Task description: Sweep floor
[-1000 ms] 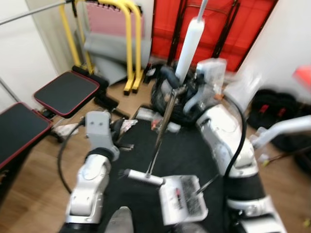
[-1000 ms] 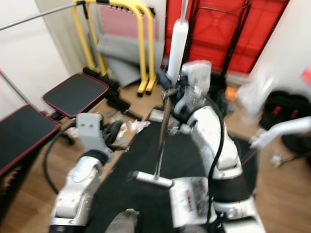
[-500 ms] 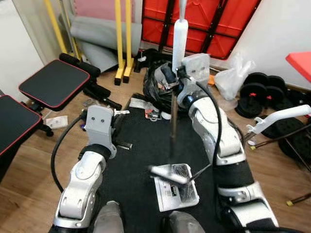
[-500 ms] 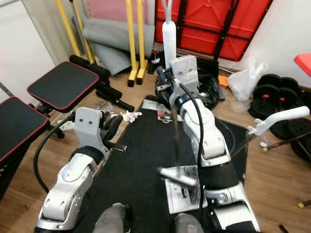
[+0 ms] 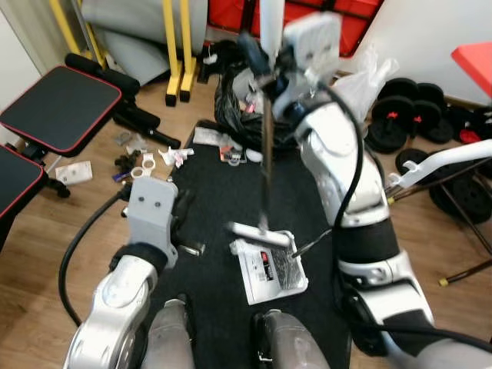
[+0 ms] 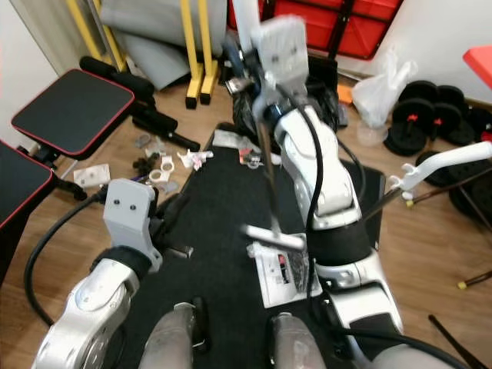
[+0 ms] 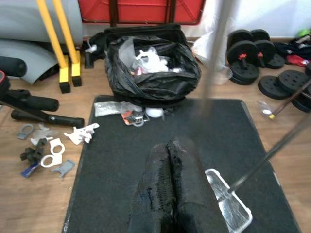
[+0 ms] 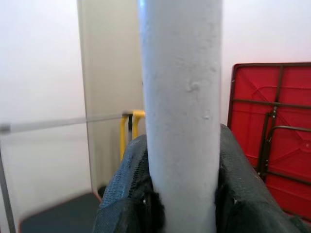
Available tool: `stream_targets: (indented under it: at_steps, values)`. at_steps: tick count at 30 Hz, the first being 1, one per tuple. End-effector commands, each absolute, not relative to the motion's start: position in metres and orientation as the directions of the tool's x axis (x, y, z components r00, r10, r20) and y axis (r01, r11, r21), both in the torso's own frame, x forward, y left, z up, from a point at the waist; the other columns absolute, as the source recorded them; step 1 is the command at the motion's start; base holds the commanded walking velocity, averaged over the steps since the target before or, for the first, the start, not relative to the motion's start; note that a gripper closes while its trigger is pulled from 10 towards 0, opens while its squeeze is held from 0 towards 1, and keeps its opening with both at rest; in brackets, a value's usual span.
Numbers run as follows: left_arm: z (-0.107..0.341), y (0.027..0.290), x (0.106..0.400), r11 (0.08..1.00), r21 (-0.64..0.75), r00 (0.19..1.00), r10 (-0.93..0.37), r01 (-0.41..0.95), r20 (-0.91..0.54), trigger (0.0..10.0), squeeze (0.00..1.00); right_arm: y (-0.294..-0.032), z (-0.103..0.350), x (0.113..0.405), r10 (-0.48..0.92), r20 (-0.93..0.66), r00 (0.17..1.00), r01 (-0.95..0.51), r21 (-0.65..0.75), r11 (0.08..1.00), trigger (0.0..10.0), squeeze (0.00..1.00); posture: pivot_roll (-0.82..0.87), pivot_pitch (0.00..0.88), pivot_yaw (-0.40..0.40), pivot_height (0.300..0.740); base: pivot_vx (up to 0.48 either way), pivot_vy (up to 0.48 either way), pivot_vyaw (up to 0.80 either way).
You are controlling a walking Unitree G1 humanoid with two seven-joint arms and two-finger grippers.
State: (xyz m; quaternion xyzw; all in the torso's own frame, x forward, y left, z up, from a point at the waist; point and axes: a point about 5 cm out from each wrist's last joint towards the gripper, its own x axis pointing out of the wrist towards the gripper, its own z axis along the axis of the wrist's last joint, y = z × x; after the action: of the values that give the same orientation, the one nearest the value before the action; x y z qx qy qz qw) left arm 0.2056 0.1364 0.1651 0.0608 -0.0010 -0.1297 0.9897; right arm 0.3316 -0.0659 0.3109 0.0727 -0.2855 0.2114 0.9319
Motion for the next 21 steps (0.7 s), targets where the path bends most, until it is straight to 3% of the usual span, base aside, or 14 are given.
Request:
stream_targets:
  at_steps: [1,7,9,21]
  values:
    - [0.163,0.131,0.201,0.933,0.104,0.938,-0.343,0.345,-0.041,10.0,0.00,-0.071,0.313,0.332,0.311,0.602,0.735,-0.444,0.081,0.893,10.0,0.00,-0.08,0.354,-0.138,0.740,0.000,0.000,0.00]
    - [0.172,0.129,0.195,0.928,0.092,0.932,-0.361,0.362,-0.029,10.0,0.00,-0.076,0.309,0.341,0.212,0.638,0.740,-0.406,0.173,0.897,10.0,0.00,-0.08,0.411,-0.138,0.740,0.000,0.000,0.00]
    - [0.177,0.129,0.192,0.925,0.094,0.930,-0.367,0.368,-0.031,10.0,0.00,-0.074,0.310,0.343,0.226,0.655,0.721,-0.418,0.150,0.896,10.0,0.00,-0.08,0.455,-0.138,0.740,0.000,0.000,0.00]
    - [0.189,0.127,0.182,0.913,0.098,0.918,-0.395,0.397,-0.040,10.0,0.00,-0.070,0.299,0.357,0.259,0.670,0.696,-0.433,0.103,0.896,10.0,0.00,-0.07,0.505,-0.131,0.740,0.000,0.000,0.00]
